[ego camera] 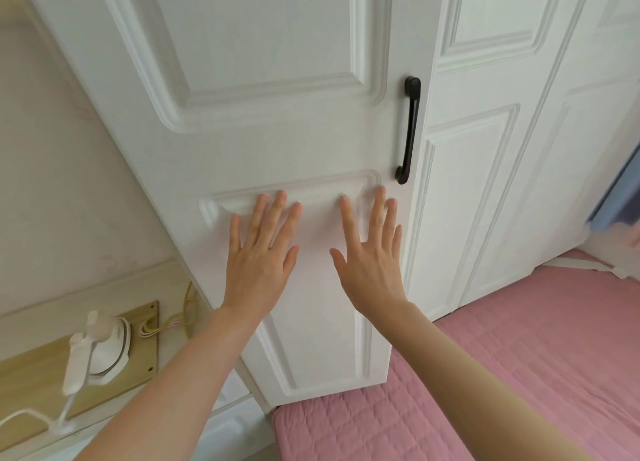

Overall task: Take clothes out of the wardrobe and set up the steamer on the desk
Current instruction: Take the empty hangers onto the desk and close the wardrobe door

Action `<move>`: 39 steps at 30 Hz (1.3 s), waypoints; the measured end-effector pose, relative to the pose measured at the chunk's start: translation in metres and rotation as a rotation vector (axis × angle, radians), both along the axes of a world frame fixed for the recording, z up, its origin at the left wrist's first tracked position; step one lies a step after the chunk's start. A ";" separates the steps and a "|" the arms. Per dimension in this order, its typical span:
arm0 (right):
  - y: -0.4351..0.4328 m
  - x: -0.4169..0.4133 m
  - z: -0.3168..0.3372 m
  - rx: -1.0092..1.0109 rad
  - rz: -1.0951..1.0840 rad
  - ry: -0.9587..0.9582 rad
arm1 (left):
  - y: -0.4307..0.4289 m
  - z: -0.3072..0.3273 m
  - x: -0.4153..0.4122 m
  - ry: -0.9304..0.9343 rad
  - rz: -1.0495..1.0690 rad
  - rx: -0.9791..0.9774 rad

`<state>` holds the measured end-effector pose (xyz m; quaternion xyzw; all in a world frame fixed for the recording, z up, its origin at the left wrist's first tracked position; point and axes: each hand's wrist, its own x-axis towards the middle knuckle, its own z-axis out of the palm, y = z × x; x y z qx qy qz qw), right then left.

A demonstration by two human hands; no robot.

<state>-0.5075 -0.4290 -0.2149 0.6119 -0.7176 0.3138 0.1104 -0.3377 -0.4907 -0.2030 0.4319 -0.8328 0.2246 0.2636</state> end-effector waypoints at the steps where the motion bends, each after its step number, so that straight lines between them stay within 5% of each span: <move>1: -0.006 -0.001 -0.003 0.005 -0.012 0.010 | -0.003 -0.002 -0.001 -0.003 0.008 -0.018; 17: -0.089 -0.030 -0.033 -0.117 -0.016 0.217 | -0.044 -0.025 -0.018 0.064 0.100 -0.222; 39: -0.119 -0.037 -0.044 -0.174 0.064 0.237 | -0.062 -0.034 -0.024 0.046 0.164 -0.351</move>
